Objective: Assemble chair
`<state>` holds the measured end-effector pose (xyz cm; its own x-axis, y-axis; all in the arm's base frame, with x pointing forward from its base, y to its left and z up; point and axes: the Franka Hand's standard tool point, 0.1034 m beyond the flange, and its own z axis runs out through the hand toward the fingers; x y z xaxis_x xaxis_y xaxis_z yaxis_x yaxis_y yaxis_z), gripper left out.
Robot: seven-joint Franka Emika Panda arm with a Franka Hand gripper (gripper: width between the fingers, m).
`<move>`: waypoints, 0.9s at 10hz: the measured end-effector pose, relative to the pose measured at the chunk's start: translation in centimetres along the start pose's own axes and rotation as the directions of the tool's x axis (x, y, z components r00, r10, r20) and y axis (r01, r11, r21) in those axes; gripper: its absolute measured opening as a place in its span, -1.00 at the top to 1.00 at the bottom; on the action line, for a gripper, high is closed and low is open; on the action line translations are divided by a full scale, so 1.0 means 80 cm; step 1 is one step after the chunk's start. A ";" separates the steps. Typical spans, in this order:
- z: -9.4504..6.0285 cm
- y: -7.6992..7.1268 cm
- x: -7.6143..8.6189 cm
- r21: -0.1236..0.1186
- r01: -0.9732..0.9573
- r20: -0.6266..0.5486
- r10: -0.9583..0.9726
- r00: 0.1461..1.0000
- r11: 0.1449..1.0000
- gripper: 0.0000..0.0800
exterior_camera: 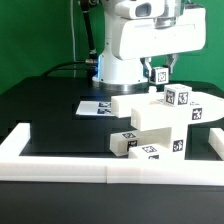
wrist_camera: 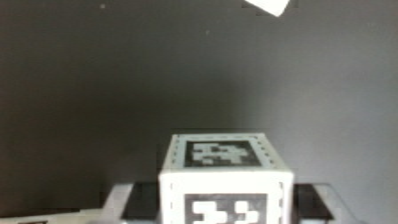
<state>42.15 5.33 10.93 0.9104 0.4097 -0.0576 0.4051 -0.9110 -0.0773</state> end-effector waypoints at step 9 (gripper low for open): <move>-0.036 0.049 0.041 -0.003 0.087 -0.029 -0.087 0.996 0.996 0.28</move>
Offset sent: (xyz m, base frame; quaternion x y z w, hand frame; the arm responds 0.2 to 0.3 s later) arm 0.0309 -0.0218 -0.0018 0.0355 0.0199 -0.0805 0.9959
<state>46.98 2.96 13.30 0.8738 0.4859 -0.0215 0.4830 -0.8721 -0.0792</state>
